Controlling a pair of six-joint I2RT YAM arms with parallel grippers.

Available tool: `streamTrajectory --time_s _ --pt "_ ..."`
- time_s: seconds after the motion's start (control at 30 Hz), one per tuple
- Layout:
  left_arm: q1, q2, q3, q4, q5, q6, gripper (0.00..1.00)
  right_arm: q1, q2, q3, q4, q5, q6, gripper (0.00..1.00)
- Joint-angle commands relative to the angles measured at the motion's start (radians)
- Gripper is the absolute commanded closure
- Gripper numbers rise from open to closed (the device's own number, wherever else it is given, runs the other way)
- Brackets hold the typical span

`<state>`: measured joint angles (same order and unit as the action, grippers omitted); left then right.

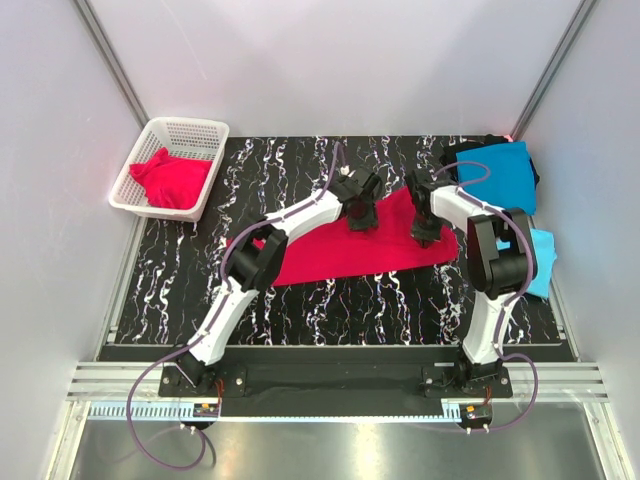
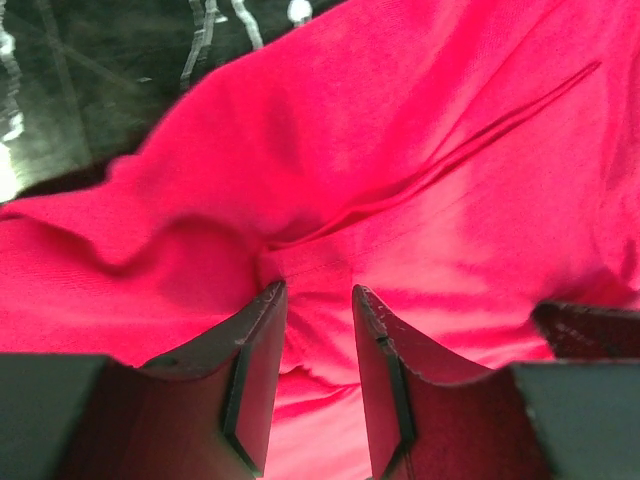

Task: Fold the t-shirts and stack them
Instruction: Fold the tshirt

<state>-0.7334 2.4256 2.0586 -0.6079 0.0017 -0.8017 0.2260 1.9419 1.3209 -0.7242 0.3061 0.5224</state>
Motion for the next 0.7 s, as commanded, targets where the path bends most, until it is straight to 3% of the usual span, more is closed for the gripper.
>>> streamTrajectory --time_s 0.0,0.37,0.53,0.67 --pt "0.038 0.016 0.034 -0.110 -0.081 -0.031 0.61 -0.023 0.057 0.067 -0.083 0.148 0.005 0.88" --pt "0.066 -0.037 0.054 -0.099 -0.057 0.070 0.62 -0.027 0.051 0.149 -0.060 0.059 -0.056 0.91" --pt "0.074 -0.181 0.020 -0.099 -0.158 0.153 0.62 -0.025 -0.010 0.198 -0.047 -0.001 -0.078 0.90" --pt "0.094 -0.333 -0.139 -0.101 -0.210 0.182 0.61 -0.019 -0.073 0.213 -0.049 -0.027 -0.091 0.88"
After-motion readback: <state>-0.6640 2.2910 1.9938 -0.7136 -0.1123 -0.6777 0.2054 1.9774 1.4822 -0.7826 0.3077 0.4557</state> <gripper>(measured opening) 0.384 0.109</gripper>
